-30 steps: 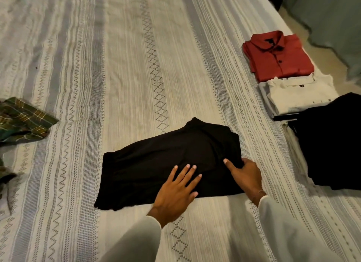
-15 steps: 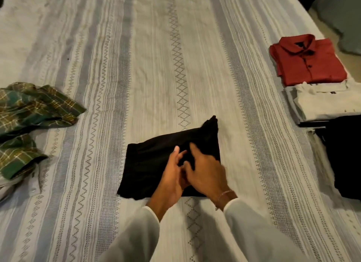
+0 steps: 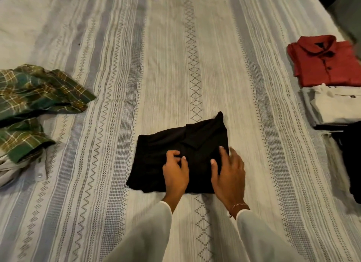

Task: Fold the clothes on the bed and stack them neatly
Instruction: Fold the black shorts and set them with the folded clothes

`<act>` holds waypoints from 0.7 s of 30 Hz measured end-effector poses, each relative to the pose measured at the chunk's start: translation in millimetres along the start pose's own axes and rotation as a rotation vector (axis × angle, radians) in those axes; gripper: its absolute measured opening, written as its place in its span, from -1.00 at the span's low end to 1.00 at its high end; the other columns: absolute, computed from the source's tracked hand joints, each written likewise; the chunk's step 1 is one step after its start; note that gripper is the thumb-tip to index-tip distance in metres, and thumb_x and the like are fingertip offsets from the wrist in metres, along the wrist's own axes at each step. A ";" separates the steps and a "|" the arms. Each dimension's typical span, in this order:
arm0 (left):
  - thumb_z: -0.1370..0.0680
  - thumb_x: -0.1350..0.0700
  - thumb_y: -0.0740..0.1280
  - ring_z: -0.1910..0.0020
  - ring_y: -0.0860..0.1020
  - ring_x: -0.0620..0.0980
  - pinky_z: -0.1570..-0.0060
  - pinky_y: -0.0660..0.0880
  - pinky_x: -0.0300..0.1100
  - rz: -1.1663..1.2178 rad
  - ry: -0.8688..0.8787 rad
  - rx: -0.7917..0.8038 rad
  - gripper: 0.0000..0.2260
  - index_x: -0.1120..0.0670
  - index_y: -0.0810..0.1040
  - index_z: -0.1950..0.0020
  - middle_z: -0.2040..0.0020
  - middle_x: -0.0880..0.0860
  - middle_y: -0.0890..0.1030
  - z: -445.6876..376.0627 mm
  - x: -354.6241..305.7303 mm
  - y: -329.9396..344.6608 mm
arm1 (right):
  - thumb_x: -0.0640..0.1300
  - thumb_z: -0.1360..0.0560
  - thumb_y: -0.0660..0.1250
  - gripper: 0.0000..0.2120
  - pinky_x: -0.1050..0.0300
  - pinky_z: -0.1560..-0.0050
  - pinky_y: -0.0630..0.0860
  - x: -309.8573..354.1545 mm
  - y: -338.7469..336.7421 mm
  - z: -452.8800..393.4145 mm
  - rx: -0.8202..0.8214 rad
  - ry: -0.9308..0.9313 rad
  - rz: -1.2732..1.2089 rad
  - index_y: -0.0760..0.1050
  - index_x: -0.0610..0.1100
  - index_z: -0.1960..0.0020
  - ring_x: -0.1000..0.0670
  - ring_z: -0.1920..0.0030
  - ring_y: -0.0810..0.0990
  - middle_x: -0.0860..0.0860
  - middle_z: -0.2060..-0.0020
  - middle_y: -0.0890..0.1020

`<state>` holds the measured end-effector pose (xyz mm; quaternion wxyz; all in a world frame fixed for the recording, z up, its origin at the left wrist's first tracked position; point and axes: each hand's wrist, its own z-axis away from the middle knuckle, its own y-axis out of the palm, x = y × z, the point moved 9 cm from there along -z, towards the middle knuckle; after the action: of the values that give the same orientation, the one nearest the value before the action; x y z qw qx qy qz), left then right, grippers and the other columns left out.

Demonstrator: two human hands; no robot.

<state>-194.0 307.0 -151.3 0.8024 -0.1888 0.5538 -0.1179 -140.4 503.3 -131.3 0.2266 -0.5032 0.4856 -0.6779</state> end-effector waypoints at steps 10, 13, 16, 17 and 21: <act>-0.62 0.07 0.25 -0.29 0.50 0.16 -0.23 0.51 0.10 -0.773 0.872 0.437 -0.67 0.12 0.55 -0.36 -0.32 0.16 0.53 16.1 -60.2 90.0 | 0.12 -0.55 0.39 -0.53 0.06 0.11 0.51 -40.4 18.4 -0.4 0.242 0.484 -0.280 0.38 -0.15 -0.30 -0.19 -0.05 0.63 -0.12 -0.11 0.63; -0.61 -0.09 0.28 -0.59 0.11 0.22 -0.54 0.14 0.15 -0.932 0.650 0.302 -0.37 0.08 0.18 -0.62 -0.61 0.22 0.14 -19.0 -65.4 74.0 | 0.11 -0.55 0.40 -0.52 0.11 0.13 0.49 -40.3 16.3 -1.9 0.240 0.446 -0.290 0.39 -0.17 -0.30 -0.19 -0.08 0.64 -0.12 -0.11 0.64; -0.55 -0.24 0.28 -0.61 -0.13 0.29 -0.55 -0.06 0.19 -1.030 0.468 0.174 -0.16 0.11 -0.04 -0.64 -0.63 0.28 -0.10 -41.9 -67.2 49.6 | 0.11 -0.55 0.41 -0.50 0.12 0.13 0.49 -41.8 18.4 -2.0 0.263 0.446 -0.315 0.38 -0.17 -0.31 -0.18 -0.08 0.63 -0.10 -0.10 0.62; -0.56 -0.22 0.29 -0.60 -0.08 0.32 -0.54 -0.02 0.20 -1.027 0.479 0.137 -0.19 0.14 0.02 -0.63 -0.62 0.30 -0.04 -41.4 -72.5 45.8 | 0.12 -0.55 0.40 -0.50 0.11 0.12 0.51 -43.3 18.2 -2.0 0.264 0.452 -0.326 0.39 -0.17 -0.31 -0.18 -0.08 0.63 -0.09 -0.10 0.62; -0.59 0.01 0.32 -0.19 0.53 0.21 -0.16 0.48 0.06 -0.961 0.939 0.185 -0.69 0.17 0.54 -0.24 -0.21 0.21 0.55 -2.6 -92.9 68.6 | 0.12 -0.55 0.40 -0.53 0.06 0.06 0.57 -45.9 19.8 0.3 0.260 0.471 -0.399 0.43 -0.16 -0.31 -0.14 -0.05 0.64 -0.07 -0.08 0.64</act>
<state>-231.1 405.4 -103.4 0.3480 -0.2734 0.6857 -0.5779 -125.8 531.2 -170.1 0.0332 -0.3848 0.3261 -0.8628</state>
